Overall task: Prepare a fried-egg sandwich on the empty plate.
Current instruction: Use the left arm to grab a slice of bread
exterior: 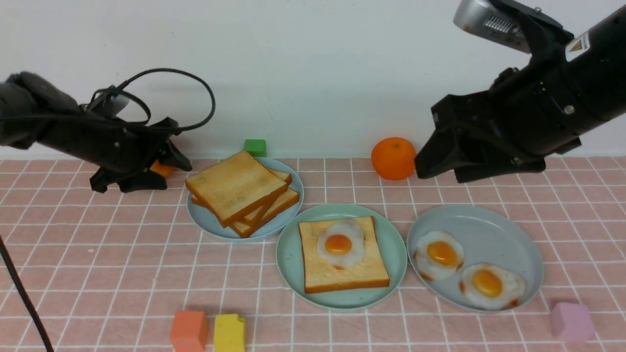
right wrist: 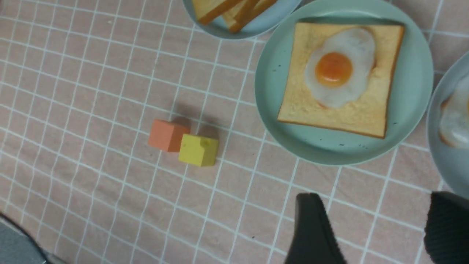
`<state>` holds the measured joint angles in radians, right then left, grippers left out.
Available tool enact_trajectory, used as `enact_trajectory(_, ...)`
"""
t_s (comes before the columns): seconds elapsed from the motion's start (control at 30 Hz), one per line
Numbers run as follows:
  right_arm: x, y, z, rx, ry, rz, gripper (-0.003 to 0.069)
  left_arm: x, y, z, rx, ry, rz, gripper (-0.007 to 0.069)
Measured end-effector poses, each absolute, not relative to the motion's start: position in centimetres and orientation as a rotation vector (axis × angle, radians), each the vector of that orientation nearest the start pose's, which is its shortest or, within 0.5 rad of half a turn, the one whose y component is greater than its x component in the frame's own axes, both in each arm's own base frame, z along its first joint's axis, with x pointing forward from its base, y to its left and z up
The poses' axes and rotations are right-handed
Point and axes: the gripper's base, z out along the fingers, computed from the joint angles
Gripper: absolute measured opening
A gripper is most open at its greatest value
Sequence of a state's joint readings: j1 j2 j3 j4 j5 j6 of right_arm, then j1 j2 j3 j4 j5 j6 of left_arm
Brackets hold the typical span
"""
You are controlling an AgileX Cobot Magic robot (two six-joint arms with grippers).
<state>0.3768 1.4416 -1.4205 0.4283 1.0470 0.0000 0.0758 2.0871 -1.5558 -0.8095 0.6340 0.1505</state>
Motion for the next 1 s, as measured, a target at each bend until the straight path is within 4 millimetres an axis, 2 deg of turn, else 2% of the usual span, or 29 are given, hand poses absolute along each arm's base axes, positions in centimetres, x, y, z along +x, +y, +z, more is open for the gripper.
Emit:
enact_trajectory(0.33, 26.7, 14.3, 37.9, -0.340, 2.536, 0.739, 0.0435, 48.5, -1.1, 17.7, -0.535, 2.474, -0.882, 0.0454)
enact_trajectory(0.77, 26.8, 14.3, 38.0, -0.330, 2.518, 0.743, 0.0435, 48.4, -1.1, 17.2, -0.492, 2.519, -0.859, 0.0449)
enact_trajectory(0.9, 26.9, 14.3, 38.0, -0.328, 2.513, 0.743, 0.0435, 48.4, -1.1, 17.2, -0.465, 2.521, -0.852, 0.0386)
enact_trajectory(1.0, 26.9, 14.3, 38.0, -0.328, 2.513, 0.743, 0.0434, 48.4, -1.1, 17.2, -0.460, 2.521, -0.849, 0.0272)
